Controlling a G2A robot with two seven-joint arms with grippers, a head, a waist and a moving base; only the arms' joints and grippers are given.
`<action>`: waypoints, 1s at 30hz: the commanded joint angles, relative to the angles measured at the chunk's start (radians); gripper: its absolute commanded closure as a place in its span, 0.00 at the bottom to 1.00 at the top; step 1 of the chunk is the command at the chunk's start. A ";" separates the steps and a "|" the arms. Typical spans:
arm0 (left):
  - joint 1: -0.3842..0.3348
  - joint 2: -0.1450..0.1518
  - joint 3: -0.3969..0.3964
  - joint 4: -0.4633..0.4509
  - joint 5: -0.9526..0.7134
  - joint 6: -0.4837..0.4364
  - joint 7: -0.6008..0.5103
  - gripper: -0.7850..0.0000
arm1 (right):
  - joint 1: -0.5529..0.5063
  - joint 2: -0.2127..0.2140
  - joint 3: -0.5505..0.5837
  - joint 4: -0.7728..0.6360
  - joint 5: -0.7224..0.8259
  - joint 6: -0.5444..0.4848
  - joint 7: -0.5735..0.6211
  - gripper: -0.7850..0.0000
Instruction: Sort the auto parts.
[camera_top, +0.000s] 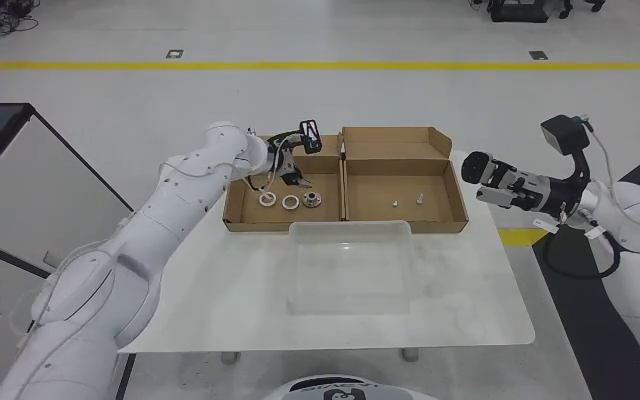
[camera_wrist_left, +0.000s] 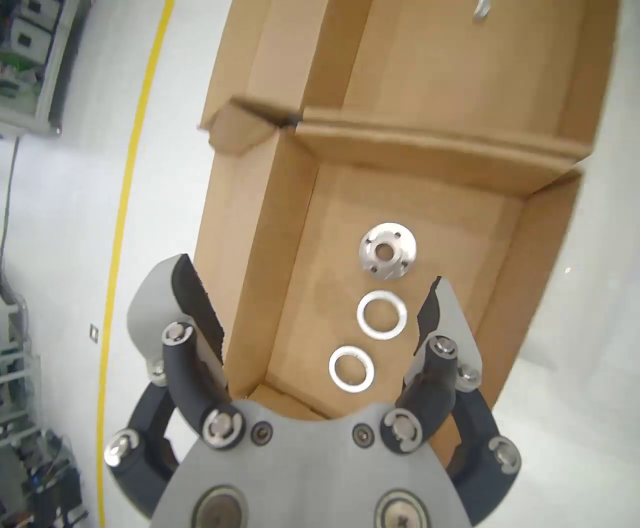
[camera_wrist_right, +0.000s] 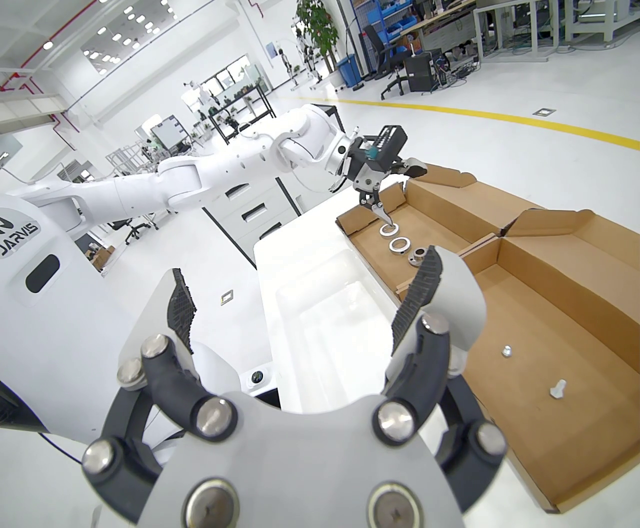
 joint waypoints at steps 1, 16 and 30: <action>0.054 0.035 -0.055 -0.123 0.001 -0.008 0.013 0.00 | 0.000 0.000 0.000 0.000 0.000 0.000 0.000 0.00; 0.506 0.237 -0.580 -0.726 -0.077 -0.148 0.033 0.00 | 0.000 0.000 0.000 0.000 0.000 0.000 0.000 0.00; 0.716 0.292 -0.851 -0.850 -0.215 -0.233 0.037 0.00 | 0.000 0.000 0.000 0.000 0.000 0.000 0.000 0.00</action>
